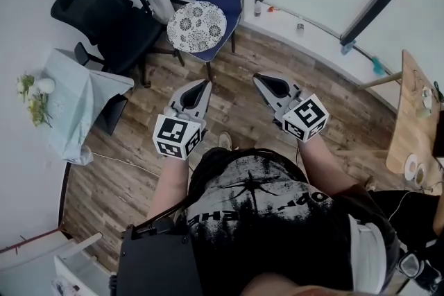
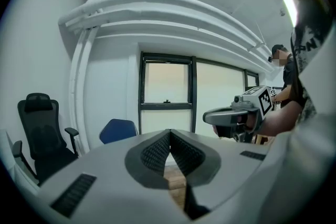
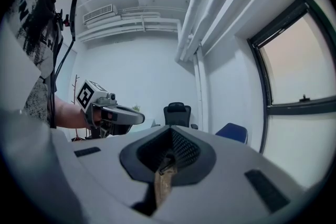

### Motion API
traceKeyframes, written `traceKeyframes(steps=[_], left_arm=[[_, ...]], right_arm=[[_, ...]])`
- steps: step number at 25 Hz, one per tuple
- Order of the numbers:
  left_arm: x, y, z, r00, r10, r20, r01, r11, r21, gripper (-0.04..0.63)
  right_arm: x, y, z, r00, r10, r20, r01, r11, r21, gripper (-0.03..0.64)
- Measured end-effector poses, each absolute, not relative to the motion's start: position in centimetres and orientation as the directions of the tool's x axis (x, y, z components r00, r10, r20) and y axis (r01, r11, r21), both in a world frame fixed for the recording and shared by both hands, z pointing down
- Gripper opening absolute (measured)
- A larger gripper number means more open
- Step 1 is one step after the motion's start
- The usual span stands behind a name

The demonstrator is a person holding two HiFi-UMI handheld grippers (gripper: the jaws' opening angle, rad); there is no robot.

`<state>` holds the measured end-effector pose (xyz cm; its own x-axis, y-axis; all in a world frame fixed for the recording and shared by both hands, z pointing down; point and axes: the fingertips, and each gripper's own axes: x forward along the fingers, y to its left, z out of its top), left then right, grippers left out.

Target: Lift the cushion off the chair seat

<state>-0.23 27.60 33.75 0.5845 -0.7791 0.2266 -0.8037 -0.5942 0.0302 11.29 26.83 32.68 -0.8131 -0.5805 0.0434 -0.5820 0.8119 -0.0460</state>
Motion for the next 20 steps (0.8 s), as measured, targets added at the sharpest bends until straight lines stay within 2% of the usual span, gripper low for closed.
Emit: traceKeyframes(steps=[20], left_arm=[[-12.0, 16.0, 36.1, 0.601, -0.769, 0.220, -0.795, -0.603, 0.066, 0.012]], right_arm=[[1.9, 16.0, 36.0, -0.764, -0.637, 0.101, -0.644, 0.763, -0.058, 0.015]])
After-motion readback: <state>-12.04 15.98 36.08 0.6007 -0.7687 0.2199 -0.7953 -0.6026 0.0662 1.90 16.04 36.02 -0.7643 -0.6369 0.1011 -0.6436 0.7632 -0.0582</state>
